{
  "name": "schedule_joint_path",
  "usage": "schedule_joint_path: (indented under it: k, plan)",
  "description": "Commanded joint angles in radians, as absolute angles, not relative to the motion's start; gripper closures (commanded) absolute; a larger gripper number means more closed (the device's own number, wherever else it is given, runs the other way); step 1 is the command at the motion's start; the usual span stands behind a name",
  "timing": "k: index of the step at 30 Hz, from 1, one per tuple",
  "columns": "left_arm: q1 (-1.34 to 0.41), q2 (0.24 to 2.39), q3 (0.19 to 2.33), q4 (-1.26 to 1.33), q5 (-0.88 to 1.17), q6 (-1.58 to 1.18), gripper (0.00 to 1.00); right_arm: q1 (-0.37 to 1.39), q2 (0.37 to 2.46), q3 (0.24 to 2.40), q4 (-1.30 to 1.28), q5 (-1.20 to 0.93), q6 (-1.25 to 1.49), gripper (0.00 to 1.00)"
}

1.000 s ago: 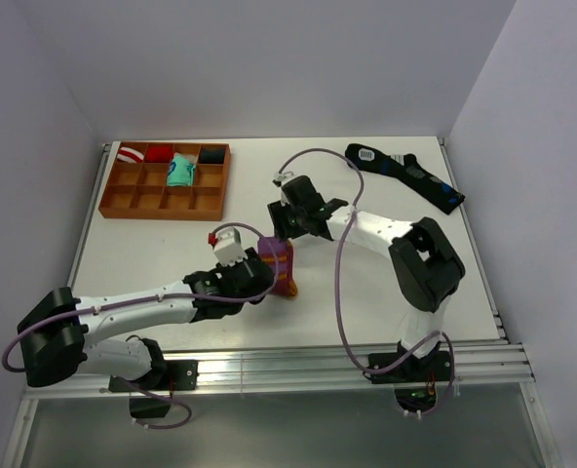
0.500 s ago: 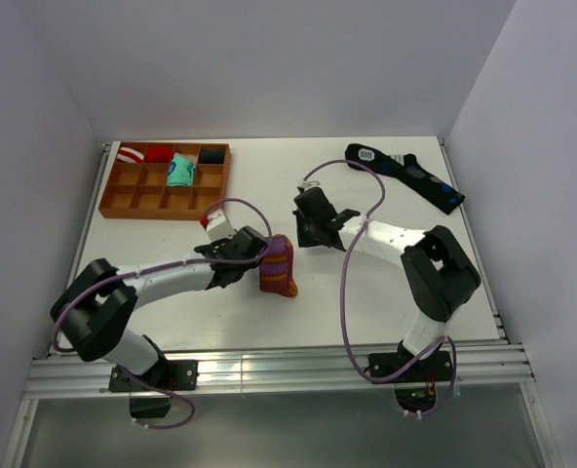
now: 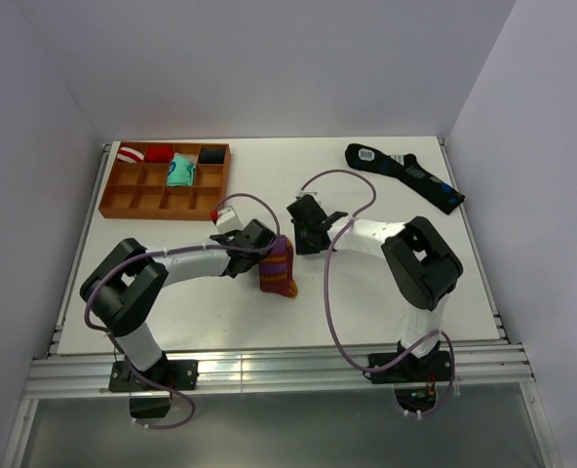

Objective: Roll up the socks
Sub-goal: Adjust the sock at the center of the board.

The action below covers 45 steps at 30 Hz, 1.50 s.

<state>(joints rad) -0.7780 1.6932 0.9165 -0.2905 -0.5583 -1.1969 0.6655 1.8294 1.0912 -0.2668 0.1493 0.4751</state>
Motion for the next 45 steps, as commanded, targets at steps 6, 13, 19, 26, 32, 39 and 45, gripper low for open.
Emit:
schedule_joint_path:
  k: [6, 13, 19, 26, 32, 39, 45]
  plan:
    - [-0.779, 1.741, 0.997, -0.250, -0.508, -1.178, 0.76, 0.692, 1.856, 1.154, -0.265, 0.158, 0.488, 0.97]
    - [-0.804, 1.756, 1.012, -0.230, -0.485, -1.187, 0.75, 0.707, 1.875, 1.181, -0.252, 0.117, 0.495, 0.97]
    - [-0.825, 1.789, 1.014, -0.216, -0.469, -1.210, 0.75, 0.710, 1.879, 1.178, -0.221, 0.066, 0.509, 0.96]
    - [-0.830, 1.767, 0.988, -0.239, -0.501, -1.230, 0.73, 0.707, 1.893, 1.172, -0.233, 0.093, 0.509, 0.96]
    - [-0.805, 1.634, 0.897, -0.204, -0.543, -1.175, 0.60, 0.664, 1.792, 1.088, -0.201, 0.117, 0.520, 0.93]
    - [-0.802, 1.493, 0.838, -0.153, -0.535, -1.088, 0.55, 0.657, 1.709, 1.000, -0.143, 0.132, 0.489, 0.72]
    - [-0.798, 1.415, 0.758, -0.013, -0.418, -0.990, 0.55, 0.683, 1.520, 0.835, -0.035, 0.137, 0.445, 0.62]
